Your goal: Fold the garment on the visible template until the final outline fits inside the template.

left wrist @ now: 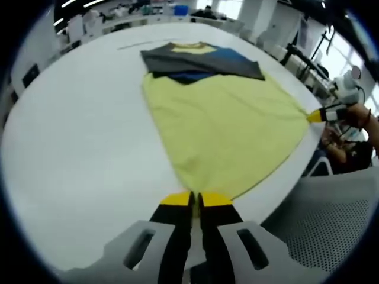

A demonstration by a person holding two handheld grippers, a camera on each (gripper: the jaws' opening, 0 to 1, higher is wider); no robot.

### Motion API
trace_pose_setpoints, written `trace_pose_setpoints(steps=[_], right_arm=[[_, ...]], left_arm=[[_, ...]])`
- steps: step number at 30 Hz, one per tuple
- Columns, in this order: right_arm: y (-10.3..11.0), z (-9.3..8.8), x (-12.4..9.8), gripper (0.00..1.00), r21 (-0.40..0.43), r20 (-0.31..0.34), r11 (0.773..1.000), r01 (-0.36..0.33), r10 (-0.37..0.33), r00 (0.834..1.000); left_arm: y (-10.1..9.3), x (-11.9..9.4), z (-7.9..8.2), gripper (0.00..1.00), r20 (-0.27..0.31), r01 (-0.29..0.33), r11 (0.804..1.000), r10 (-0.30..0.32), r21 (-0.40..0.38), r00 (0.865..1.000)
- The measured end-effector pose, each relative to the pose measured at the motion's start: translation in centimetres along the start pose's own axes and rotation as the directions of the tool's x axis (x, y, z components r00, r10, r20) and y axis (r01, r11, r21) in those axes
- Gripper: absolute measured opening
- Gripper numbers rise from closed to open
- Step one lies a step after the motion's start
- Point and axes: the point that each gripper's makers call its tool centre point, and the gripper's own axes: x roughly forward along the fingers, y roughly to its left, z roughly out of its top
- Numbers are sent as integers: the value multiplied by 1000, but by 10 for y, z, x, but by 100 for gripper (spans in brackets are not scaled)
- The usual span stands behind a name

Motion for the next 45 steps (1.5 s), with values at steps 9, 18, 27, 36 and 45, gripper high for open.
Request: trace_pose_setpoints(steps=[9,18,27,36,45], right_arm=[[4,-4,-4,0,-24,-21,1000,-9,9,1000],[13,-13,-7,0,-42,-50,998,-38,35,998],[28,-25,-11,0,-43,-63,996,-76,74,995],[39,-37,-15,0,-50,-74,993,-111,107,991],[47,-44,-19,0,-66,-94,989,-132,125,988]], left_arm=[[-3,-9,-6,0,-10,10,1000,-10,25,1000],[-1,-18,-16,0,-35,11,999,-9,44,999],[4,-30,-27,0,-56,-7,998,10,61,998],[4,-42,-42,0,-81,-33,998,38,60,996],[4,-50,-50,0,-84,-46,997,51,62,995]])
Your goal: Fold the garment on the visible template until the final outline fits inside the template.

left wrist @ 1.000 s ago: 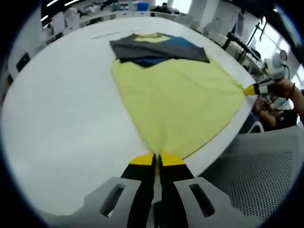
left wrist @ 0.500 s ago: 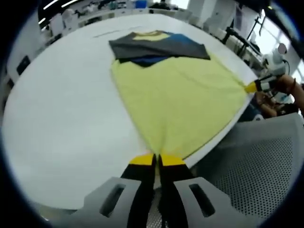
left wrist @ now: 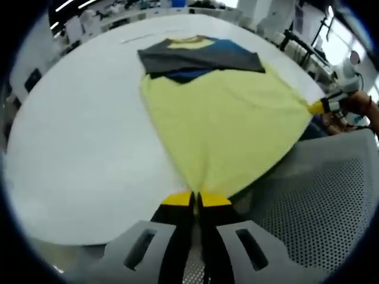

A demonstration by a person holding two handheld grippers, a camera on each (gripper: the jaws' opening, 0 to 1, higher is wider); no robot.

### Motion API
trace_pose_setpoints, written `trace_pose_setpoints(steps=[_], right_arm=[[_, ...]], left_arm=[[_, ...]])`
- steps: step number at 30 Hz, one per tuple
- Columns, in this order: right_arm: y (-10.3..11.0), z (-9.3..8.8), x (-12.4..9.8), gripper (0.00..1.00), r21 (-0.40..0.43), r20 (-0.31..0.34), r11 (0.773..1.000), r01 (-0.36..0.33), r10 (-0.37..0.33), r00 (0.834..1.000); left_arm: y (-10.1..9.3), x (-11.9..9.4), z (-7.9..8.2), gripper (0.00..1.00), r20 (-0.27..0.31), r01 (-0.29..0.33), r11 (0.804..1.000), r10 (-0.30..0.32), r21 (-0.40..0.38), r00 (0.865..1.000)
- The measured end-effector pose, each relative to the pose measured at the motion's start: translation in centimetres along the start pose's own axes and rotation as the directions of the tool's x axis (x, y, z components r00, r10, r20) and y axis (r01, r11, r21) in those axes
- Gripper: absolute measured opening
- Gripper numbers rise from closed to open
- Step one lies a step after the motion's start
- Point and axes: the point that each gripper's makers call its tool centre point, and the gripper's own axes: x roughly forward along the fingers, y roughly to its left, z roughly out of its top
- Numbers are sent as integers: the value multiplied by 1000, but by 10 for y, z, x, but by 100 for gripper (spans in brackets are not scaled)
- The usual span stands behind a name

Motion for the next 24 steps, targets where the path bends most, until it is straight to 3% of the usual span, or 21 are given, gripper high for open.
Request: trace_pose_setpoints(steps=[11,24], right_arm=[[13,-9,-5,0,-15,-20,1000,-12,12,1000],[12,23,-26,0,18,89,999,34,-35,995]], left_arm=[[2,-9,-10,0,-9,1,1000,-1,-18,1000],[5,-30,13,0,58,13,1000,-14,11,998]])
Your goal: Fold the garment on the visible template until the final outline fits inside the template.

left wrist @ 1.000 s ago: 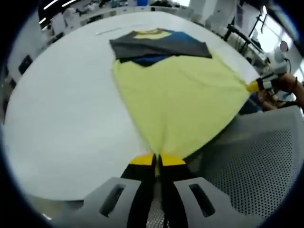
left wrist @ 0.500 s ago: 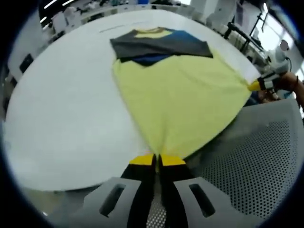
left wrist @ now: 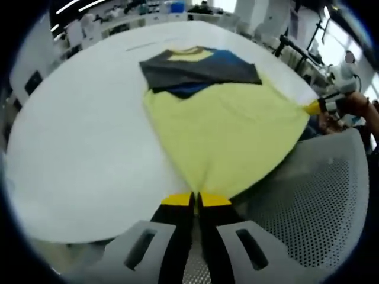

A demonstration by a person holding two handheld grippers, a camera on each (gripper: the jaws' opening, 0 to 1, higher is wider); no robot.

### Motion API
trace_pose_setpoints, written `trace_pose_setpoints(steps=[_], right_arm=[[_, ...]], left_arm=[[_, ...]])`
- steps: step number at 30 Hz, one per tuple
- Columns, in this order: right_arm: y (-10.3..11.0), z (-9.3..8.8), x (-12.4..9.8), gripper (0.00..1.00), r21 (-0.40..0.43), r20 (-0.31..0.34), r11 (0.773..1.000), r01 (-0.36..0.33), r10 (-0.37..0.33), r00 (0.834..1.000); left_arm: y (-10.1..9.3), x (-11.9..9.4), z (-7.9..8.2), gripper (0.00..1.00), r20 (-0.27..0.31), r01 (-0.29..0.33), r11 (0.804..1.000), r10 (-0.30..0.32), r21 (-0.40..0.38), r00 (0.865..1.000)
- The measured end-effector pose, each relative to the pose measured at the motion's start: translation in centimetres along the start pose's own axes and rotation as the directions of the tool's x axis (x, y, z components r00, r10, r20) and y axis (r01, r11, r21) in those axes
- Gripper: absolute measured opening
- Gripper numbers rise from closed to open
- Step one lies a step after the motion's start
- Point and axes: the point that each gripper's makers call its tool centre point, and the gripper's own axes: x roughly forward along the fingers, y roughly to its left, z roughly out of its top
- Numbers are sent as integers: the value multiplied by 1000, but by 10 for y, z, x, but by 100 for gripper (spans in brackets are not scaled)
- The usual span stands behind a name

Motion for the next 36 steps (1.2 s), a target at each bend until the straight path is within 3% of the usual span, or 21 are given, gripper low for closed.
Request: trace_pose_setpoints(steps=[8,24,36], right_arm=[[-3,32,-13,0,-3,86,1000,28,-28,996],[-9,79,-19,0,-76,143,996,52,-41,989],[-7,118,-26,0,-135,191,988,76,-49,980]], left_arm=[[6,-13,26,0,54,-20,999,18,34,998],[21,-20,67,0,118,-40,998,34,54,992],[38,-26,112,0,218,-78,995,63,59,974]])
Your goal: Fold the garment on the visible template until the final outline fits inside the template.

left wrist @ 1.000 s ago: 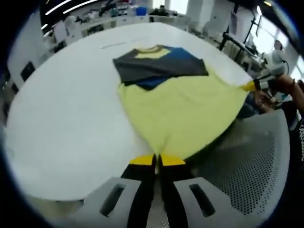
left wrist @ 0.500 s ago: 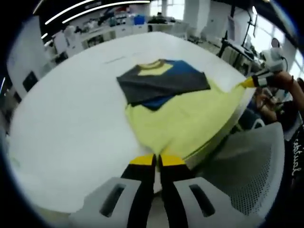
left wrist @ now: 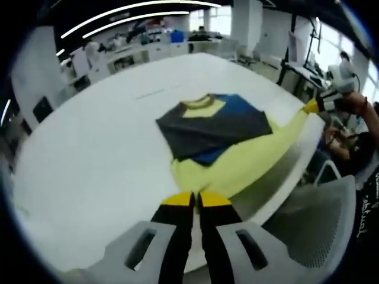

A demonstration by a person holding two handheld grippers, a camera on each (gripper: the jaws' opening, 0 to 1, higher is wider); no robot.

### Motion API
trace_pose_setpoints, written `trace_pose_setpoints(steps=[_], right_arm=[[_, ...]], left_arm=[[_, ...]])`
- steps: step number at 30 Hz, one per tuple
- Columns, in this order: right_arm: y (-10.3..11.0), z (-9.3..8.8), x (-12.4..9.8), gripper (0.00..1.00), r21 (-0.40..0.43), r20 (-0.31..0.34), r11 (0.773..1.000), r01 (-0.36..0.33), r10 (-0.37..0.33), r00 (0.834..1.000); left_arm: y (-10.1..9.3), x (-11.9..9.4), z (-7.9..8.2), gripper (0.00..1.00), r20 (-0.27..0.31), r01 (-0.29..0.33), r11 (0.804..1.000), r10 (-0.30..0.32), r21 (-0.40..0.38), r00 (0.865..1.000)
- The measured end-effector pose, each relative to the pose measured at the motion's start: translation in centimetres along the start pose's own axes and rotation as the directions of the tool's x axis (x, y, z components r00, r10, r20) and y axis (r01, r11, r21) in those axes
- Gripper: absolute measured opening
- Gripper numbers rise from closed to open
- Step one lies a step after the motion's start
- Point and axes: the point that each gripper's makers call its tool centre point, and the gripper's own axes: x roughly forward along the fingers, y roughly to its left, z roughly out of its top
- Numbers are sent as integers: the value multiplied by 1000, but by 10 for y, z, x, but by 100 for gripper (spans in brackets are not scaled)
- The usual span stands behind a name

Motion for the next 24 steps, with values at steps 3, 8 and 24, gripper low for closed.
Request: trace_pose_setpoints(steps=[3,8,24], right_arm=[[-3,9,1,0,-10,9,1000,0,0,1000],[-9,31,7,0,-39,27,999,-3,4,1000],[-28,98,25,0,-58,122,998,25,-18,992]], left_arm=[[5,1,9,0,17,-9,1000,9,-6,1000],[15,7,27,0,48,-35,999,35,-3,998],[49,24,82,0,126,-113,994,110,14,986]])
